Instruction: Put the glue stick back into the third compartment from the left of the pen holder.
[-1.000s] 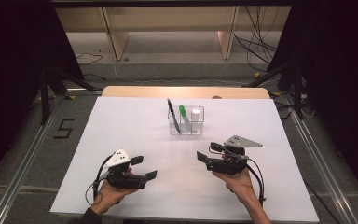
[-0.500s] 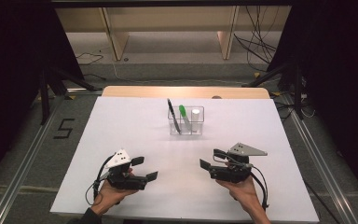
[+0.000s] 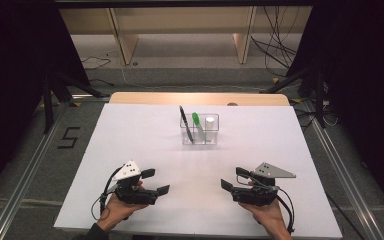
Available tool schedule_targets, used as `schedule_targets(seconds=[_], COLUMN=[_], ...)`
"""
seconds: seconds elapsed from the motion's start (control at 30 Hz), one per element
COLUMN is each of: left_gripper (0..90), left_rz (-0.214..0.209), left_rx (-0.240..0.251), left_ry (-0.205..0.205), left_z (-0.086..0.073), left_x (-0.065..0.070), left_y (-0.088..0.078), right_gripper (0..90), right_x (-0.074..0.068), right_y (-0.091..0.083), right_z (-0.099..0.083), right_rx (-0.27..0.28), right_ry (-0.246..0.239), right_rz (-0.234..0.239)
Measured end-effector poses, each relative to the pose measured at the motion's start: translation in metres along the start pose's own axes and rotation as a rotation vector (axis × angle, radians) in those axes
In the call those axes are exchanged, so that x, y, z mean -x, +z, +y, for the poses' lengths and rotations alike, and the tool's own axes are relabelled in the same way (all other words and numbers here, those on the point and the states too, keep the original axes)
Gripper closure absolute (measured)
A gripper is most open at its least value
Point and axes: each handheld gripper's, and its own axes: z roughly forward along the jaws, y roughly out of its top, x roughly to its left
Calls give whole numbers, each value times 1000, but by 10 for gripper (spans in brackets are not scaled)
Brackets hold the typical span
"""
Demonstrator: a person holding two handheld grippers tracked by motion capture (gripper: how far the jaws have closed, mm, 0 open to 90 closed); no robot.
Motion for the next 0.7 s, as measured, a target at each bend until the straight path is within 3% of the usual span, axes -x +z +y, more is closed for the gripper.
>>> schedule_targets(seconds=[0.7], left_gripper=[158], left_rz=[-17], left_rx=[-2], left_ry=[11], left_z=[-2], left_x=[4], left_y=[-5], right_gripper=[258], right_x=[-4], right_y=[-16], right_z=[-23], right_rx=[3], right_ry=[-40], right_rz=[-34])
